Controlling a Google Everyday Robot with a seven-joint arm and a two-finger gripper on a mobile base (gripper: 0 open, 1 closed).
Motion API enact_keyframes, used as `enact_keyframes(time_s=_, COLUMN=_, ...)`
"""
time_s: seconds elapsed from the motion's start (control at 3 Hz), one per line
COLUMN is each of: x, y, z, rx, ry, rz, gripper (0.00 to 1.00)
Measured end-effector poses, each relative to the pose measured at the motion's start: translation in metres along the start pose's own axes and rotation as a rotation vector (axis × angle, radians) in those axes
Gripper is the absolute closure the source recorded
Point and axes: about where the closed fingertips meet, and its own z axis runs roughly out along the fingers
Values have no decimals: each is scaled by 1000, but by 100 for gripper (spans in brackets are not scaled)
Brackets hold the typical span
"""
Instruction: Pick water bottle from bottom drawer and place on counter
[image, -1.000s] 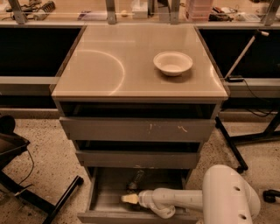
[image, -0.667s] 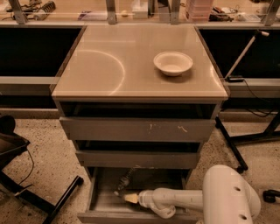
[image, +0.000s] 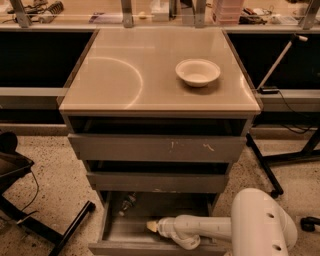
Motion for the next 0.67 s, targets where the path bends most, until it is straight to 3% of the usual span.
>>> enact_keyframes(time_s=0.33, x=0, y=0, z=0, rx=0, ry=0, rz=0, gripper=16)
enact_keyframes(time_s=0.67, x=0, y=0, z=0, rx=0, ry=0, rz=0, gripper=0)
